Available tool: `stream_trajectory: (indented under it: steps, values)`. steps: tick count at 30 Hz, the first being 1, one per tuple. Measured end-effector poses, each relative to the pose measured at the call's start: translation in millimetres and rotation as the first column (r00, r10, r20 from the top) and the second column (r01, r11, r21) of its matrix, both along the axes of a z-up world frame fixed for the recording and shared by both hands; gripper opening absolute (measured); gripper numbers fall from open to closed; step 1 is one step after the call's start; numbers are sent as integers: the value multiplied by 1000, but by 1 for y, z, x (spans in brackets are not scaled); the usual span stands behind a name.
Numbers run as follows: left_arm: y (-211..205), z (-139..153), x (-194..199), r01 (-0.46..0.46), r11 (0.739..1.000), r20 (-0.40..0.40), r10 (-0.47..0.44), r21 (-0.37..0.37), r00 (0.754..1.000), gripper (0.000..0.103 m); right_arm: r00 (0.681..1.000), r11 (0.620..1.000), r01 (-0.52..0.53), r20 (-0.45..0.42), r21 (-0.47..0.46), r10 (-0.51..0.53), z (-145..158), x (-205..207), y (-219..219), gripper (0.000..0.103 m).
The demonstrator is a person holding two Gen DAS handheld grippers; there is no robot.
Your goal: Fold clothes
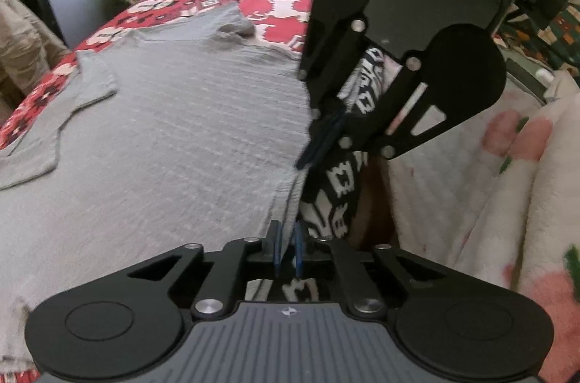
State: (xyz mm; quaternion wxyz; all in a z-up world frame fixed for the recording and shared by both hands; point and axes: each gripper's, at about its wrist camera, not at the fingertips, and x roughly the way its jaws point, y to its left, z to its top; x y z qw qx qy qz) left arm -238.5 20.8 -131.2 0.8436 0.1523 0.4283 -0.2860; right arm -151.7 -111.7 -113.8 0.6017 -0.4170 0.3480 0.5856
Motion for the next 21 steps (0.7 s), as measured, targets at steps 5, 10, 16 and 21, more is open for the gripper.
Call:
stream_trajectory:
  steps: [5, 10, 16, 21]
  values:
    - [26, 10, -3, -84, 995, -21, 83, -52, 996, 10, 997, 999, 41, -67, 11, -40, 6, 2, -8, 4]
    - [55, 14, 1, -213, 973, -25, 211, -92, 977, 11, 982, 988, 137, -141, 70, -126, 27, 10, -23, 4]
    - [67, 3, 13, -308, 933, -62, 302, -188, 951, 10, 933, 937, 326, -205, 126, -297, 24, 44, -9, 8]
    - [60, -13, 11, -311, 937, -88, 300, -161, 950, 10, 926, 943, 317, -245, 96, -287, 2, 44, 8, 8]
